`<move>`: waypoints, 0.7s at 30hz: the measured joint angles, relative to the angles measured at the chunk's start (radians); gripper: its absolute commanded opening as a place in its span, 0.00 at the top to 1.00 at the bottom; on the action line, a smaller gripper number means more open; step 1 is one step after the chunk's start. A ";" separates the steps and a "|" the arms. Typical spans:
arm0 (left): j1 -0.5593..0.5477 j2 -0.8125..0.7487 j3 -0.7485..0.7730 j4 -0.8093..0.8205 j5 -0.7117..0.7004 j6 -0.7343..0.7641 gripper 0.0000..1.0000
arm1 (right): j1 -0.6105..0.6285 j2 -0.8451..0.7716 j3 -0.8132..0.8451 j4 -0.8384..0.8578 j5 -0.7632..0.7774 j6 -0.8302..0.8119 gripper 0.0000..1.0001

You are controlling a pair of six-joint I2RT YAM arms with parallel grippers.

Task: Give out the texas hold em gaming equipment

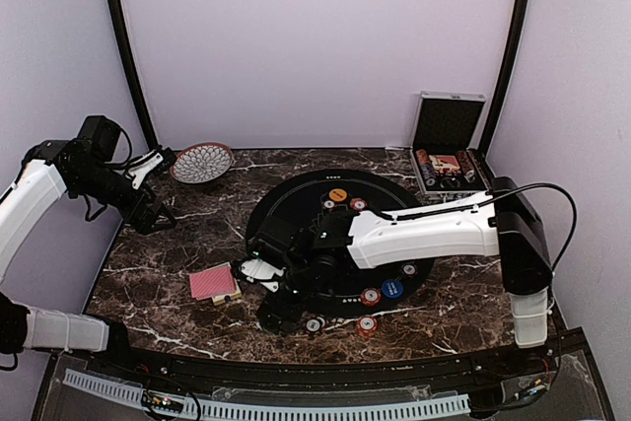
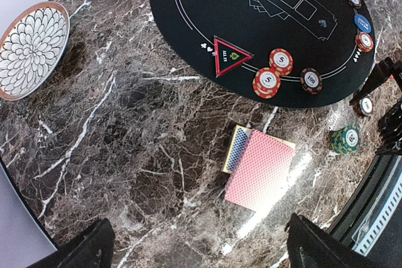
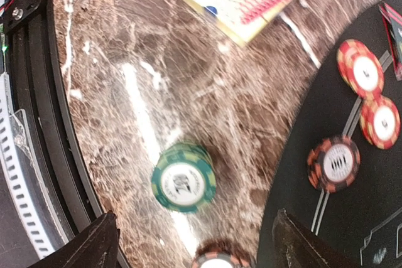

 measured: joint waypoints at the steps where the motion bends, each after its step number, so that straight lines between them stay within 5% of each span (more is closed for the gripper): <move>1: 0.000 0.000 0.000 -0.001 0.000 0.000 0.01 | 0.003 0.011 0.011 0.002 -0.002 -0.006 0.15; 21: 0.000 0.000 0.000 -0.005 0.000 0.000 0.01 | 0.041 0.111 0.056 0.010 0.033 -0.045 0.26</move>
